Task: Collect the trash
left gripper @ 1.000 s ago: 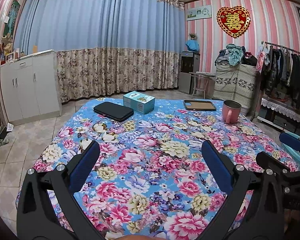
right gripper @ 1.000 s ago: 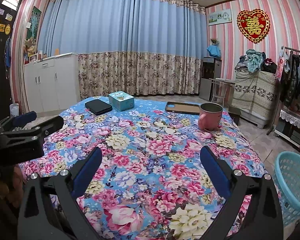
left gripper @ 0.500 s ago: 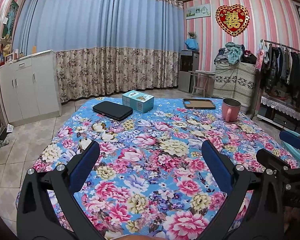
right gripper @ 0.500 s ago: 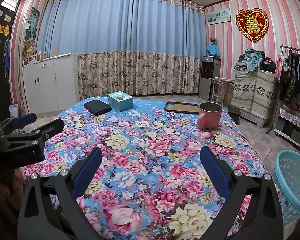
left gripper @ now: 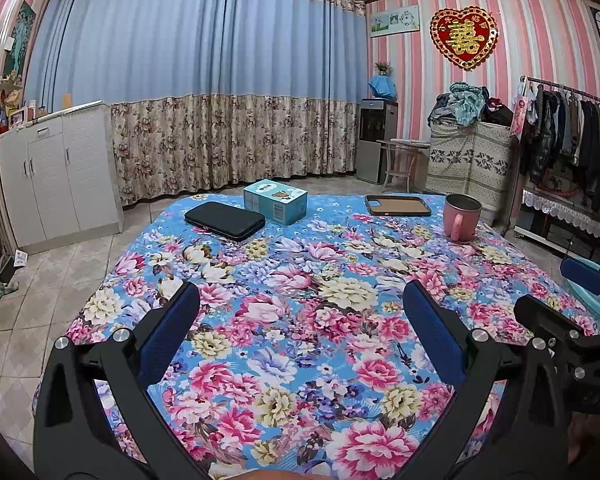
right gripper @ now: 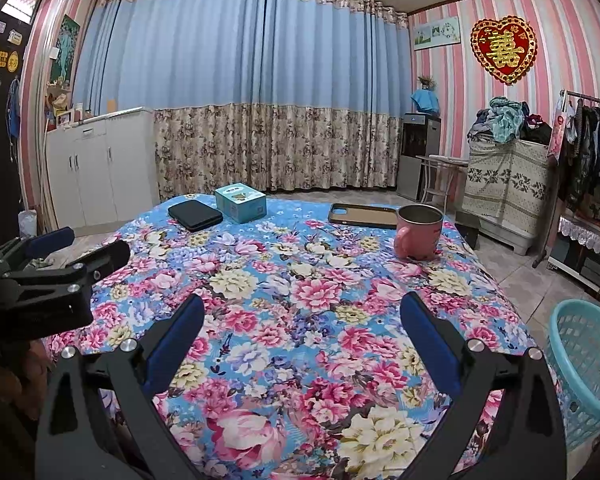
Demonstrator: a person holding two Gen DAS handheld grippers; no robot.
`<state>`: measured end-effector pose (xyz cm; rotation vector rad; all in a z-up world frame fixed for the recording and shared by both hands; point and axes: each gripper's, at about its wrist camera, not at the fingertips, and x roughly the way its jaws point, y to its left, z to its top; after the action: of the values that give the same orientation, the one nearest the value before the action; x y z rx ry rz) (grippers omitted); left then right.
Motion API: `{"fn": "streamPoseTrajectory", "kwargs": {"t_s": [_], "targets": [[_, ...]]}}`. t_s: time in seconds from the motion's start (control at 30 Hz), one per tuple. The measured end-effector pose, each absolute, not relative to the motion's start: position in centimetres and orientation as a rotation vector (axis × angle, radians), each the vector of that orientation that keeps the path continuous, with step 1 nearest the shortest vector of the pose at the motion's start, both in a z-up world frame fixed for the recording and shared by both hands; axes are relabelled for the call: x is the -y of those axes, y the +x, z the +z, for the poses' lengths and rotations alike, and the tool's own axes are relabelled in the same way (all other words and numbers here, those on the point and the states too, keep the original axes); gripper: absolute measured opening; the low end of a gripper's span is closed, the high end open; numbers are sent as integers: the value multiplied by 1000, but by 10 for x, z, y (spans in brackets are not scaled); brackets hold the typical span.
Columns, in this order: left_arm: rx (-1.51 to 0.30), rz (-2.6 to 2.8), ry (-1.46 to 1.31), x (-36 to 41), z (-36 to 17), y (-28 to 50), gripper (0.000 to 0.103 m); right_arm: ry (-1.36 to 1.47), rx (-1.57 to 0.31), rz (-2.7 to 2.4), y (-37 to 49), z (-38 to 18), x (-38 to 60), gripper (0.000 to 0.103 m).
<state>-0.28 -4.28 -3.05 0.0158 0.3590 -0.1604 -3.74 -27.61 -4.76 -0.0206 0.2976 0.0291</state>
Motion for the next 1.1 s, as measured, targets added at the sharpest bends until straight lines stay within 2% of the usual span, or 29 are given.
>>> {"fn": "streamPoseTrajectory", "kwargs": {"t_s": [1.1], "targets": [[-360, -166, 13, 42, -30, -1, 98, -29, -300, 30, -37, -49, 272, 96]]}}
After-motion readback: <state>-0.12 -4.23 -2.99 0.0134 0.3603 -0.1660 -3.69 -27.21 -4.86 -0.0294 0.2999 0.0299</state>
